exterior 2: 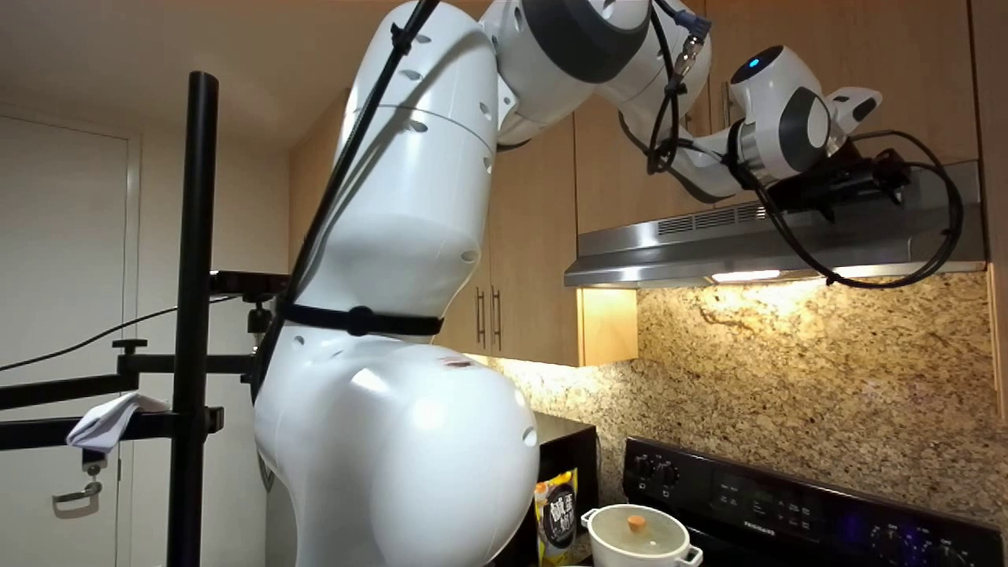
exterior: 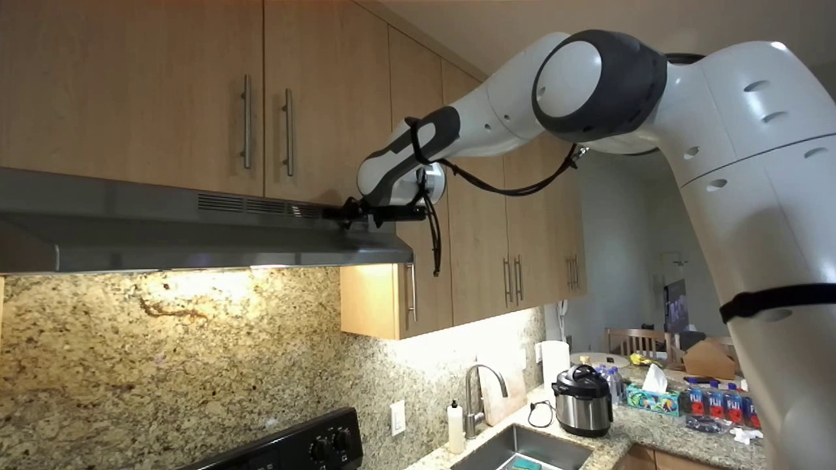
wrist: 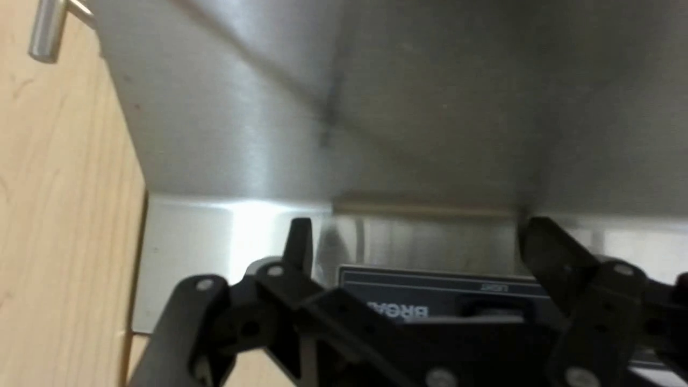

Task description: Turn off the light above the stove

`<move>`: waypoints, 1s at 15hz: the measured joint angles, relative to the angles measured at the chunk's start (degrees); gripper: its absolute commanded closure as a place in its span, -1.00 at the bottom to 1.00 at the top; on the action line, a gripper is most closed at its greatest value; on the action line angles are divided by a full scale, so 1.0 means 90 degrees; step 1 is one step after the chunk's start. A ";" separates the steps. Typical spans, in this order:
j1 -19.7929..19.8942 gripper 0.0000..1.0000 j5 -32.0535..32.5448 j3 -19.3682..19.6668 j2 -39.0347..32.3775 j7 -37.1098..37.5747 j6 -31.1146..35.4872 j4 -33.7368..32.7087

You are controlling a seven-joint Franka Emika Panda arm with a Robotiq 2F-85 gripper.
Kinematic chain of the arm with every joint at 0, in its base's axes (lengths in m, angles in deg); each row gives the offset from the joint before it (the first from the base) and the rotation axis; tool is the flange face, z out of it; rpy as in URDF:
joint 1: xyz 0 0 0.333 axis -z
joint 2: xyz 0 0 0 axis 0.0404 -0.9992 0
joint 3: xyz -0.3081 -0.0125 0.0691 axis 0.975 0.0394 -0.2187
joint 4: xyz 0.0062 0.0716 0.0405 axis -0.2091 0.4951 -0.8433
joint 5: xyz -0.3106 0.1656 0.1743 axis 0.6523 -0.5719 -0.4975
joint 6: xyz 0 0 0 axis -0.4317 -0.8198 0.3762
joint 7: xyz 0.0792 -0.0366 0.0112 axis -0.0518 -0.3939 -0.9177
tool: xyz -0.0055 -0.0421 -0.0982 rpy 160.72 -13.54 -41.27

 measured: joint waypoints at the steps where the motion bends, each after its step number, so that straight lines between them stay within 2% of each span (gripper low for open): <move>1: 0.0004 -1.00 -0.0001 0.0045 0.0053 0.0001 0.0000 0.0052; 4: 0.0005 -1.00 -0.0010 0.0096 0.0272 0.0001 0.0000 0.0287; 10: 0.0436 -1.00 -0.0026 -0.0404 0.0707 0.0001 0.0000 0.0688; 15: 0.0550 -1.00 -0.0081 -0.0599 0.0741 0.0000 -0.0007 0.0713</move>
